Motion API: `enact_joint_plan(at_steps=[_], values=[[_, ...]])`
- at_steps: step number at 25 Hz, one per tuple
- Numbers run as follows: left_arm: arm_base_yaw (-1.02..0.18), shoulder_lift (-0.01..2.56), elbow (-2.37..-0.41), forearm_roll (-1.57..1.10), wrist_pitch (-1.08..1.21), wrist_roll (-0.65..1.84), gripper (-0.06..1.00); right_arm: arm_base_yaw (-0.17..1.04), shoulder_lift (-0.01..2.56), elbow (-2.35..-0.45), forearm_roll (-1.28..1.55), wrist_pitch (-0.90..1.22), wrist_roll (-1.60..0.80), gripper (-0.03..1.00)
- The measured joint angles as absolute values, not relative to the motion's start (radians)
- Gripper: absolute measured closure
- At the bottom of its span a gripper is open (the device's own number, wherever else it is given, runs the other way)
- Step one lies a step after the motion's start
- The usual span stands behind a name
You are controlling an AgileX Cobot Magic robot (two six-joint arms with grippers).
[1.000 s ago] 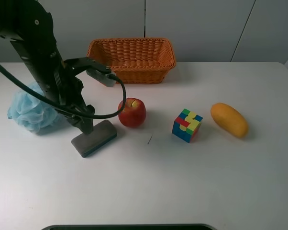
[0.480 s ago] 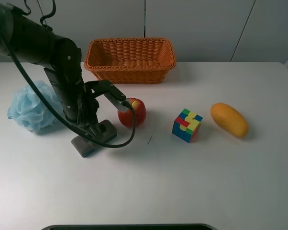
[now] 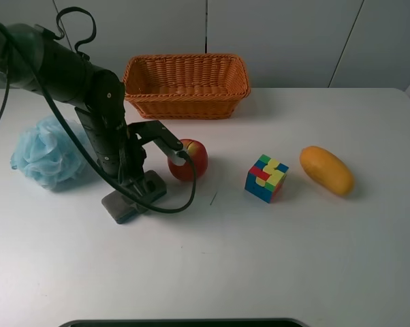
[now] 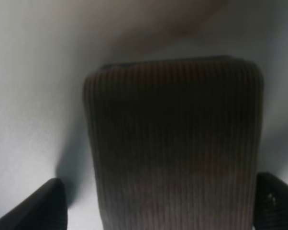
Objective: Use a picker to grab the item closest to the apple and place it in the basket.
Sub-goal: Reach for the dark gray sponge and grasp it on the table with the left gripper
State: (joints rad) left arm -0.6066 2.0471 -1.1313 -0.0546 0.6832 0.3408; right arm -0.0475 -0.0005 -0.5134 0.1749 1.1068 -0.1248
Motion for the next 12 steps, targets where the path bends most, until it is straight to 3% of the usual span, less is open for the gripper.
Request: enact_joint_plan(at_steps=[4,6,8,12], values=[[-0.607,2.047,-1.134,-0.050,0.683,0.341,0.21,-0.048,0.000,-0.513,0.175,1.107,-0.125,0.27],[-0.607,2.047,-1.134,-0.048,0.683,0.341,0.26,-0.048,0.000,-0.513,0.175,1.107,-0.125,0.27],[-0.607,2.047,-1.134,-0.048,0.683,0.341,0.39,-0.048,0.000,-0.513,0.175,1.107,-0.125,0.27],[-0.607,2.047,-1.136,-0.045,0.683,0.342,0.41,-0.048,0.000,-0.513,0.175,1.107,-0.125,0.27]])
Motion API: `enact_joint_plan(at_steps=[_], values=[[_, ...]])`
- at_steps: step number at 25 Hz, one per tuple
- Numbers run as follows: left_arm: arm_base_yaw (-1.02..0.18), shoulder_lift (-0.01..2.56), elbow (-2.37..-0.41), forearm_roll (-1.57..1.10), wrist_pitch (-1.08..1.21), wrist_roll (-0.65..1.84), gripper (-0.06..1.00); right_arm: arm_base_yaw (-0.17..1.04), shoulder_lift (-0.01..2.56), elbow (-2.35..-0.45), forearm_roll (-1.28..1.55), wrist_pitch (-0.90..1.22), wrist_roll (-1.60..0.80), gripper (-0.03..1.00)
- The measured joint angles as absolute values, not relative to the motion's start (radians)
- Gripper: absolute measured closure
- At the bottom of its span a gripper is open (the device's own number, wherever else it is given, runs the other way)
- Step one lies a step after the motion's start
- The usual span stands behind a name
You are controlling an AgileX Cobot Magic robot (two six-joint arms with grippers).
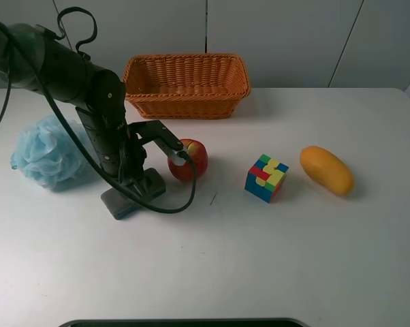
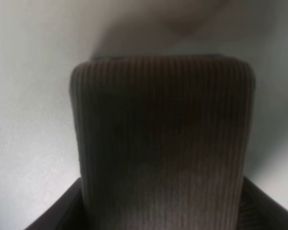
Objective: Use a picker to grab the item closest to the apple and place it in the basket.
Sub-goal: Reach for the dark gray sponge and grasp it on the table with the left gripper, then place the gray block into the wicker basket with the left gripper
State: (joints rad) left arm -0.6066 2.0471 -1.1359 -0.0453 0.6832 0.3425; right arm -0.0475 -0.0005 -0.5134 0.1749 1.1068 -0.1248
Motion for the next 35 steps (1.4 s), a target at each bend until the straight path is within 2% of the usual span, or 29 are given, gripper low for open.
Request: enact_joint_plan(at_steps=[11,28,35], values=[[-0.607,2.039,-1.174,-0.043,0.780,0.342,0.41,-0.048,0.000,-0.513,0.175,1.107,-0.125,0.27],[-0.607,1.767,-1.201,-0.043,1.111,0.237,0.41,-0.048,0.000,-0.513,0.175,1.107,-0.125,0.27],[-0.607,1.753,-1.379,-0.025,1.207,0.141,0.41,-0.048,0.000,-0.513,0.175,1.107,-0.125,0.27]])
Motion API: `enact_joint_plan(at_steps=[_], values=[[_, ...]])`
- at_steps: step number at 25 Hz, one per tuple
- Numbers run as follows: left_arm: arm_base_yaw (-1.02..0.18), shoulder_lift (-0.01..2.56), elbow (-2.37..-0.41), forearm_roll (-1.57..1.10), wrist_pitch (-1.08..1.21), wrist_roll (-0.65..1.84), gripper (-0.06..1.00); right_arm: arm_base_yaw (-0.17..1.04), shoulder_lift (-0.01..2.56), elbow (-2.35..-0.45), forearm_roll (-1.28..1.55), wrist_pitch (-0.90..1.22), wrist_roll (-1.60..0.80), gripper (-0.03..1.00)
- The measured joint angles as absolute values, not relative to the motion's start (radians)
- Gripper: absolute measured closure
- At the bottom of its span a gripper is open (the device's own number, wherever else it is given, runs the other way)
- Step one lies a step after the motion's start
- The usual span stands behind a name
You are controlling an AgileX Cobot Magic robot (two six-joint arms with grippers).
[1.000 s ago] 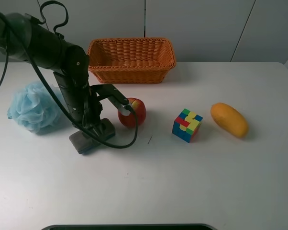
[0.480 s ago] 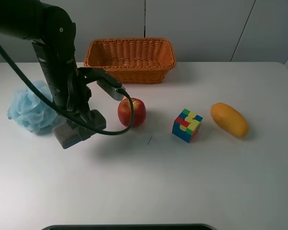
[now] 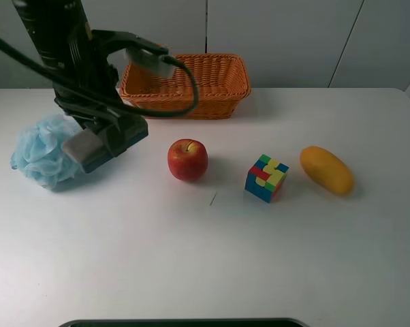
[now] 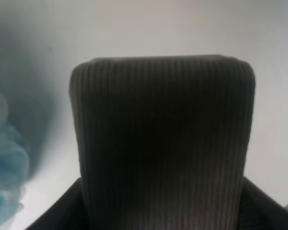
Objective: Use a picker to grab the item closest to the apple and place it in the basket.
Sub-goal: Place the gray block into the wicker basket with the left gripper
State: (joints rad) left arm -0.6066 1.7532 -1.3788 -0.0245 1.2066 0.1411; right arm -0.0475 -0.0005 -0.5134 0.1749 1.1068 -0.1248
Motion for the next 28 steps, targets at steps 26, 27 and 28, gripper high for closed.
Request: enact_joint_plan(at_steps=[26,27,28], values=[[-0.536,2.413,-2.325,0.108,0.953,0.157,0.41,-0.048,0.000,-0.513,0.175,1.107,-0.125,0.27],[-0.534,2.427,-2.325,0.104,0.919,0.157,0.41,-0.048,0.000,-0.513,0.175,1.107,-0.125,0.27],[-0.529,2.439,-2.325,0.101,0.884,0.159,0.41,-0.048,0.000,-0.513,0.175,1.107,-0.125,0.27]])
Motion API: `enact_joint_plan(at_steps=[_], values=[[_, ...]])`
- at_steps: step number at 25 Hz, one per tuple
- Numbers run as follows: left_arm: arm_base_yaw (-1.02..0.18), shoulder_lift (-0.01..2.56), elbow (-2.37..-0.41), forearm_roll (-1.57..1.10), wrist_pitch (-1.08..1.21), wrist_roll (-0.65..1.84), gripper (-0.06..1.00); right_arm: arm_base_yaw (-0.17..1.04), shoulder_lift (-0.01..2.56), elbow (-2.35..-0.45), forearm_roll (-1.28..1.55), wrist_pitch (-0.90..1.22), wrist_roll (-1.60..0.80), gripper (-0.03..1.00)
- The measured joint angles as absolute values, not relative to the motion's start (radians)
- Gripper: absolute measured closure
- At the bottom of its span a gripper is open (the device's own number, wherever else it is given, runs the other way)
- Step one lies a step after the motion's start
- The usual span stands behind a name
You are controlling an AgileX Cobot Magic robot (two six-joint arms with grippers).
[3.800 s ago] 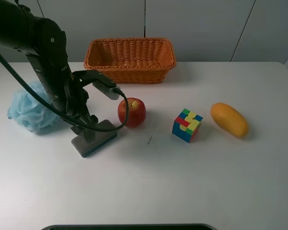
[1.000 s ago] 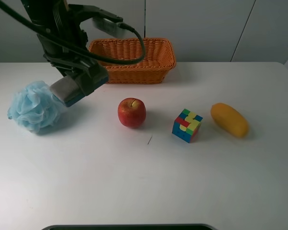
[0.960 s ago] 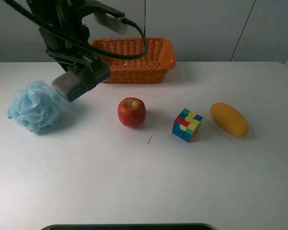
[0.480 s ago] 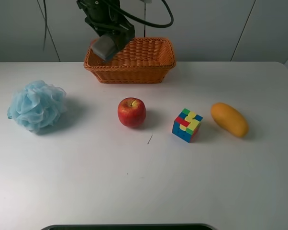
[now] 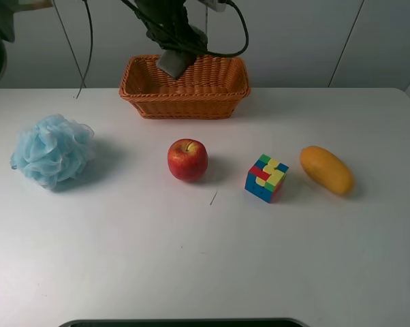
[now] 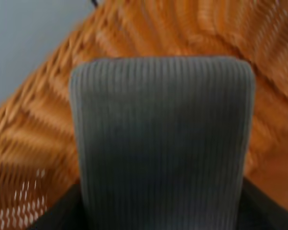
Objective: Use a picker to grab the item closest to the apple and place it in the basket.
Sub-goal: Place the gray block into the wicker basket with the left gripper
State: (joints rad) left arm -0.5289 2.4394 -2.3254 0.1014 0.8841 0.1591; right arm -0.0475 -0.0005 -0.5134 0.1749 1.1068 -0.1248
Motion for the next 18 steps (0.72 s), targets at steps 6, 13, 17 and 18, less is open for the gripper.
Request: enact_joint_plan(at_steps=[6,13,17,18], values=[[-0.519,2.494,-2.325,0.091,0.778,0.159,0.41,-0.048,0.000,-0.513,0.175,1.107,-0.125,0.27],[-0.508,2.505,-2.325,0.044,0.753,0.159,0.35,-0.048,0.000,-0.513,0.175,1.107,-0.125,0.27],[-0.499,2.505,-2.325,-0.031,0.745,0.159,0.22,-0.048,0.000,-0.513,0.175,1.107,-0.125,0.27],[-0.499,2.505,-2.325,-0.037,0.745,0.159,0.22,-0.048,0.000,-0.513,0.175,1.107,-0.125,0.27]])
